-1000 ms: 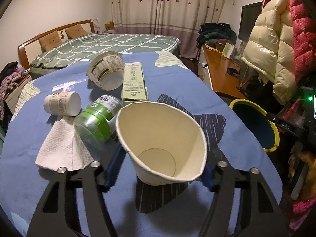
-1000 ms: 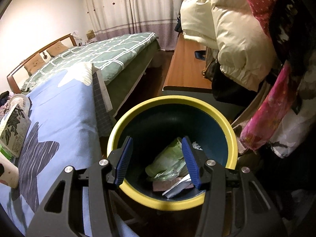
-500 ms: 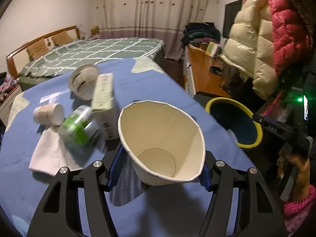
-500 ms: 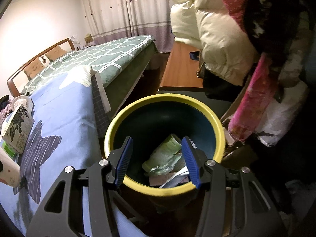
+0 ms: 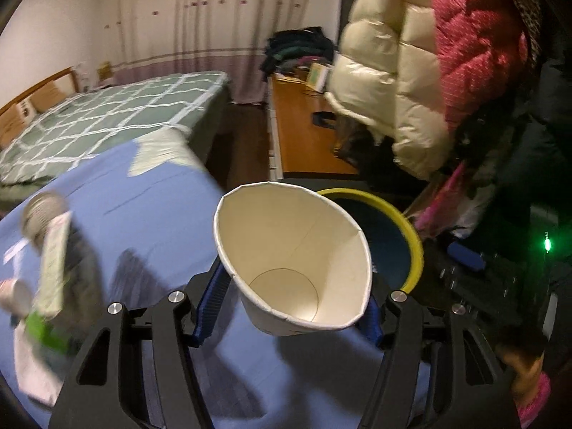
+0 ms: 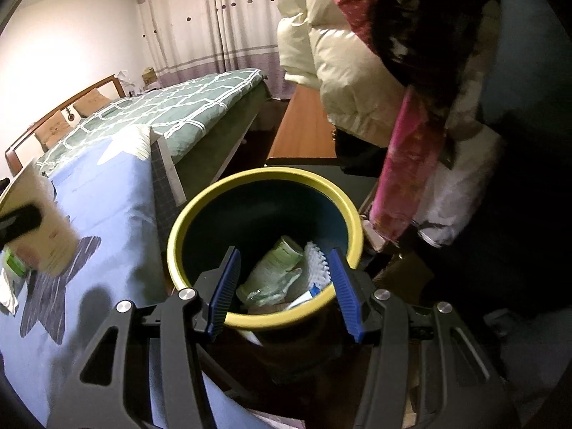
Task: Collect trash
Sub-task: 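Carry the paper cup with the left tool over the bin and drop it, then move both tools back over the table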
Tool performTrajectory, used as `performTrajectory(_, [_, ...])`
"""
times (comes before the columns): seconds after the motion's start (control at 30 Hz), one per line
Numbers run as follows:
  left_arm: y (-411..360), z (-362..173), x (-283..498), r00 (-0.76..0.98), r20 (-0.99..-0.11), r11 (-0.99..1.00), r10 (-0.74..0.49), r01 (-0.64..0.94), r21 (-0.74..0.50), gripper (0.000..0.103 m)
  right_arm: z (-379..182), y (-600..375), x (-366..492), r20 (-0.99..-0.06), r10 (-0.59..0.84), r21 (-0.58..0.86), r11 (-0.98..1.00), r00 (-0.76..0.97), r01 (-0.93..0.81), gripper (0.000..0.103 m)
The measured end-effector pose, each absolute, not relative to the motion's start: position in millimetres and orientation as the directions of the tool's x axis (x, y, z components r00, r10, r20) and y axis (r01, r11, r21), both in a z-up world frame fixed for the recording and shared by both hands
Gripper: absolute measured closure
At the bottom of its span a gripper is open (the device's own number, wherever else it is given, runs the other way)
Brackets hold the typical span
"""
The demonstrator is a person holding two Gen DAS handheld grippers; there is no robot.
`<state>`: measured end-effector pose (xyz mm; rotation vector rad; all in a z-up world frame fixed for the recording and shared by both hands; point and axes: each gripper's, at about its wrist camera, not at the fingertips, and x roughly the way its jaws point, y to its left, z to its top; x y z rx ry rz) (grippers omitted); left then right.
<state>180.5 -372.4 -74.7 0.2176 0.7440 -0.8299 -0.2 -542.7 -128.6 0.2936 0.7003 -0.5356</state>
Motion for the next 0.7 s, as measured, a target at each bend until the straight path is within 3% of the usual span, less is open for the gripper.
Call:
performTrajectory(0.5, [-498,-110,205,0.340,-0.728,0.605,-0.595,0.786,-0.127,0.040,-142,-562,-23,-0.699,-0.368,0.104,0.795,0.613,0.597,0.052])
performTrajectory(0.57, [-504,-116,208,0.347,-0.731,0.613,-0.588,0.781,-0.122,0.035,-142,-564,-23,-0.701,-0.369,0.106,0.792,0.610,0.601,0.051])
performTrajectory(0.63, [-508,-121,212,0.355,-0.732,0.624,-0.581,0.772,-0.122,0.022,-143,-565,-21,-0.702,-0.371,0.104,0.791,0.608,0.603,0.051])
performTrajectory(0.7, [-506,-122,214,0.368,-0.731,0.637,-0.575,0.762,-0.117,0.019,-142,-565,-21,-0.701,-0.369,0.106,0.792,0.610,0.601,0.051])
